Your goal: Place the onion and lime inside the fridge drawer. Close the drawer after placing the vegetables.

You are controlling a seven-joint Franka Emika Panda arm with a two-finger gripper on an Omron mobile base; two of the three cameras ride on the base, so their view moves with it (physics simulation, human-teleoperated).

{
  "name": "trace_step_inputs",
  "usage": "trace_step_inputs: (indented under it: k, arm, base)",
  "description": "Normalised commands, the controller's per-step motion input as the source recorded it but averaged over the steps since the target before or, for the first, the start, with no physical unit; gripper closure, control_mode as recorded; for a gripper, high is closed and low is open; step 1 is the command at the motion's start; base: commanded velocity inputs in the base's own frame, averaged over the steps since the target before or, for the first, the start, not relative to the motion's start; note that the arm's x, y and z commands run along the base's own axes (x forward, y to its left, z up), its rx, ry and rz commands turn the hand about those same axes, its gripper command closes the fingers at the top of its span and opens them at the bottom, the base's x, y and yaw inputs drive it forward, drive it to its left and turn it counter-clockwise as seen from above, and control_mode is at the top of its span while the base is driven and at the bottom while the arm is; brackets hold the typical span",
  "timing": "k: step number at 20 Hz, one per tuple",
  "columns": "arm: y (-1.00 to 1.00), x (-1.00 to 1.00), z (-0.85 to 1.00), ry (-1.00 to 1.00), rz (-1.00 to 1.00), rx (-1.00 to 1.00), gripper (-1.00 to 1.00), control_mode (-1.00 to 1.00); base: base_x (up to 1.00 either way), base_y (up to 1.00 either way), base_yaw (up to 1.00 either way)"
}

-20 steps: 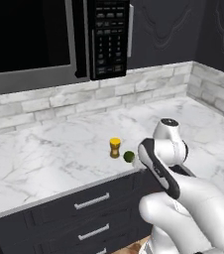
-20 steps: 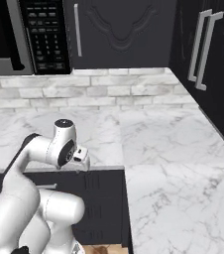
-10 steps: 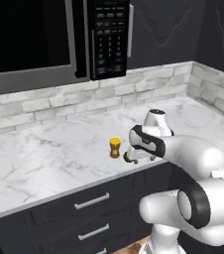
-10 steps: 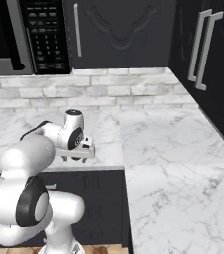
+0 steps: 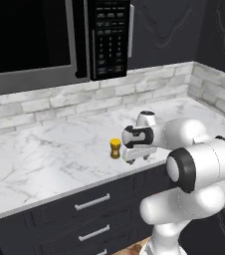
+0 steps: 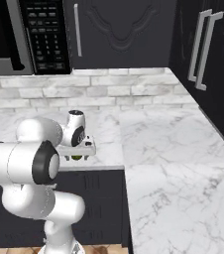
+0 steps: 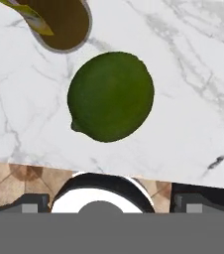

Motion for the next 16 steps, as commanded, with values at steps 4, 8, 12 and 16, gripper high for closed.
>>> trace_step_inputs:
  k: [4,8,12,16]
  arm:
    - [0.15,0.24,-0.23,0.0,0.06,0.0,-1.0,-1.0]
    - [0.0,0.21,-0.08,-0.01,0.01,0.0,-1.0,-1.0]
    - [0.0,0.33,-0.14,0.0,0.0,0.0,-1.0,-1.0]
    - [0.01,0.3,-0.23,0.0,0.0,-0.01,-1.0,-1.0]
  base:
    - [0.0,0.0,0.0]
    - [0.0,0.0,0.0]
    - [0.0,0.0,0.0]
    - [0.0,0.0,0.0]
